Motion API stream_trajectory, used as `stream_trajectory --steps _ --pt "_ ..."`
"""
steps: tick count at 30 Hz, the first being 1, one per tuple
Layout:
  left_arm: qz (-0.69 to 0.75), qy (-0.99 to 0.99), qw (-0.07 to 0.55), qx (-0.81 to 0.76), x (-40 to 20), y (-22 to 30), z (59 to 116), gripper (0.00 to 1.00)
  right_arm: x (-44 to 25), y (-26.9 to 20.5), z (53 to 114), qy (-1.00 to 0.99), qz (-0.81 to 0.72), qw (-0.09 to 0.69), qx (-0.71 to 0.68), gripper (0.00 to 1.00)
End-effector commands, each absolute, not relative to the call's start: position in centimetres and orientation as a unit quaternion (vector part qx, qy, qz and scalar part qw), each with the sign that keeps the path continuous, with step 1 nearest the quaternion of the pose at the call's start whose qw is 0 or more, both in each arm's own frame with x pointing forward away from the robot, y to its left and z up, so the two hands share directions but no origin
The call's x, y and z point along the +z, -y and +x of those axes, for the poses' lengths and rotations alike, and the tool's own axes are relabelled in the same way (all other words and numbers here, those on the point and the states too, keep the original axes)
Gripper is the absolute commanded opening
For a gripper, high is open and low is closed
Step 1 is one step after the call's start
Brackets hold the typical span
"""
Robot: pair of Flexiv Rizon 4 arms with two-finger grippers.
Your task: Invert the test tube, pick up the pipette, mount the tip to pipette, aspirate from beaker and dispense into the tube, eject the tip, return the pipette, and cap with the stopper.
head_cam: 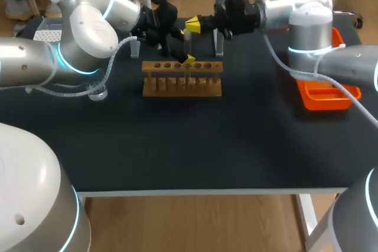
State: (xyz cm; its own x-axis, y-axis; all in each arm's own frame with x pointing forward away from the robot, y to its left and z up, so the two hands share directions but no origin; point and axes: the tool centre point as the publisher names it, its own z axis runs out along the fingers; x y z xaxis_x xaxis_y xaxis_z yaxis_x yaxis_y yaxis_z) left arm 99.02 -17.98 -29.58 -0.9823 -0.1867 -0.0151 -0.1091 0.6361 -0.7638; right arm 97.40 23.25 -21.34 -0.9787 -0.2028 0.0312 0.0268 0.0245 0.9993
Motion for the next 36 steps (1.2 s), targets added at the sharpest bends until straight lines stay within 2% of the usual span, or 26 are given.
stream_trajectory --steps 1,23,36 --pt "-0.082 -0.904 0.044 -0.417 -29.5 18.0 99.1 1.0 -21.7 -23.3 97.7 0.713 0.062 0.089 -0.693 0.0" --pt "-0.082 -0.904 0.044 -0.417 -29.5 18.0 99.1 1.0 -24.1 -23.4 97.9 0.741 0.02 0.123 -0.66 0.0" --pt "-0.082 -0.904 0.044 -0.417 -29.5 18.0 99.1 1.0 -24.1 -23.1 98.1 0.746 0.021 0.11 -0.656 0.0"
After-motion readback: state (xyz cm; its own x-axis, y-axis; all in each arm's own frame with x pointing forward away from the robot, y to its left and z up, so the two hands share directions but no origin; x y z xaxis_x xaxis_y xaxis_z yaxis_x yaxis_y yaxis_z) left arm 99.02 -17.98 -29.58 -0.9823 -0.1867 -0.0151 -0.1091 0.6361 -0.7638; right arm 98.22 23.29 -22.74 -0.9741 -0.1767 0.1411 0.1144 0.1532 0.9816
